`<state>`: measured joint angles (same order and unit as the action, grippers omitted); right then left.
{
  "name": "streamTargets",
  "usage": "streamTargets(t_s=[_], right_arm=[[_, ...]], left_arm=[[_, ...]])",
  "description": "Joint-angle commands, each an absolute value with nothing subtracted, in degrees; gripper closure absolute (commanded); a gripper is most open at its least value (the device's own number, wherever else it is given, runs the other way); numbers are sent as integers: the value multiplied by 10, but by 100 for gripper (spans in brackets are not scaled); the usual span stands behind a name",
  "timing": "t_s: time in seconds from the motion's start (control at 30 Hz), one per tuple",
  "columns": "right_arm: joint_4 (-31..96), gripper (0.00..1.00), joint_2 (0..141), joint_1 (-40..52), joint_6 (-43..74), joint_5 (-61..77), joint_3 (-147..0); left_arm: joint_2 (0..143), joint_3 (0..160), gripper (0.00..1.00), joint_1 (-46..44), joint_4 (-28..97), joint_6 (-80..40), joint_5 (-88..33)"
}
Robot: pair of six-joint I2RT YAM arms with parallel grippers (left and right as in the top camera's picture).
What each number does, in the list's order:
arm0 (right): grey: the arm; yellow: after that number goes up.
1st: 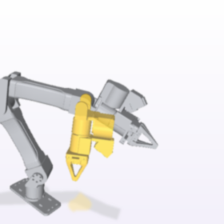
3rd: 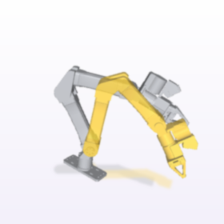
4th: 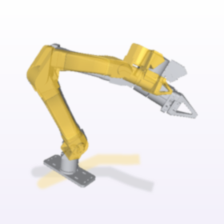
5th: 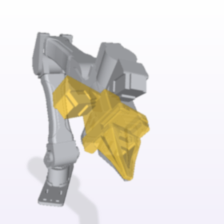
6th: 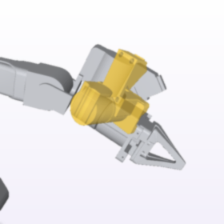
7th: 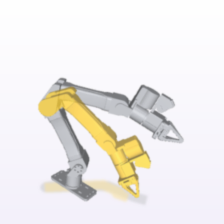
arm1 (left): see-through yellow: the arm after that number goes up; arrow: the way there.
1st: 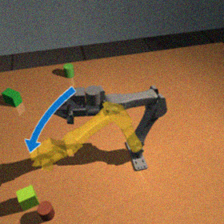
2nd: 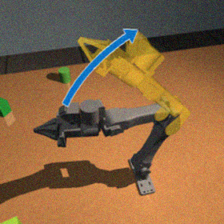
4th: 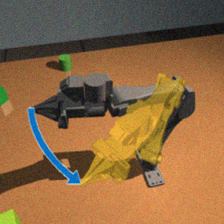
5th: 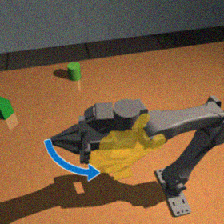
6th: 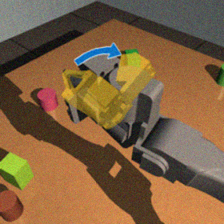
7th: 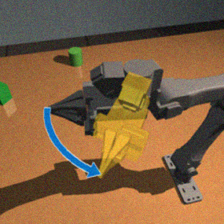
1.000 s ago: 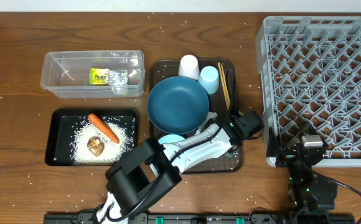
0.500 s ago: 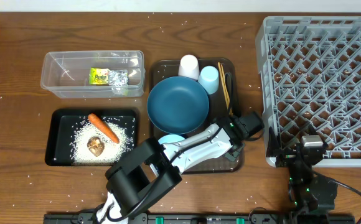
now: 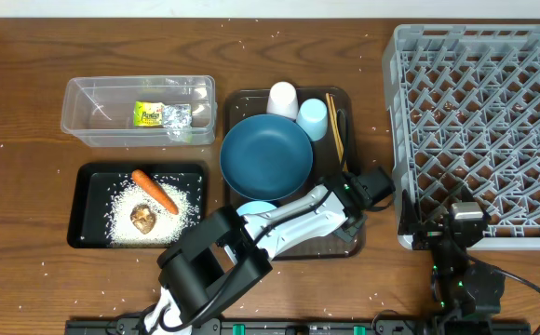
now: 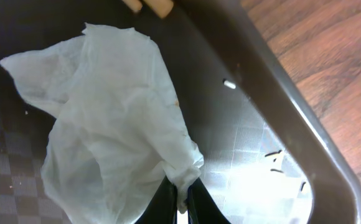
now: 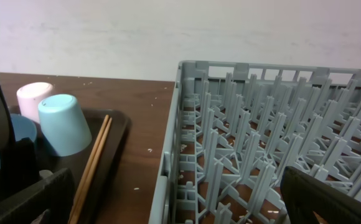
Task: Sort waste into correct bins and load items into the dishwasher rack
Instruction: 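Lift and carry the tissue left toward the clear container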
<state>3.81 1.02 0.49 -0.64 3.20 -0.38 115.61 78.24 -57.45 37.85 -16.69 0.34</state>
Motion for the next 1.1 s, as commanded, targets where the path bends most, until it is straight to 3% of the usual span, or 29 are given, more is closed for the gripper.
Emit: streamTargets(t_s=[0.0, 0.27, 0.43, 0.57, 0.83, 1.07], right_arm=[[41, 1, 9, 0, -7, 33, -3], [41, 1, 9, 0, -7, 33, -3], [41, 1, 9, 0, -7, 33, -3], [41, 1, 9, 0, -7, 33, -3], [41, 1, 9, 0, -7, 33, -3], [41, 1, 9, 0, -8, 33, -3]], left_arm=[[1130, 793, 94, -573, 393, -172, 4], [1027, 799, 94, -568, 396, -187, 6], [925, 799, 94, -518, 385, -239, 58], [865, 799, 94, -434, 382, -290, 117], [851, 799, 94, -216, 338, -382, 116], [908, 798, 94, -65, 280, -383, 29]])
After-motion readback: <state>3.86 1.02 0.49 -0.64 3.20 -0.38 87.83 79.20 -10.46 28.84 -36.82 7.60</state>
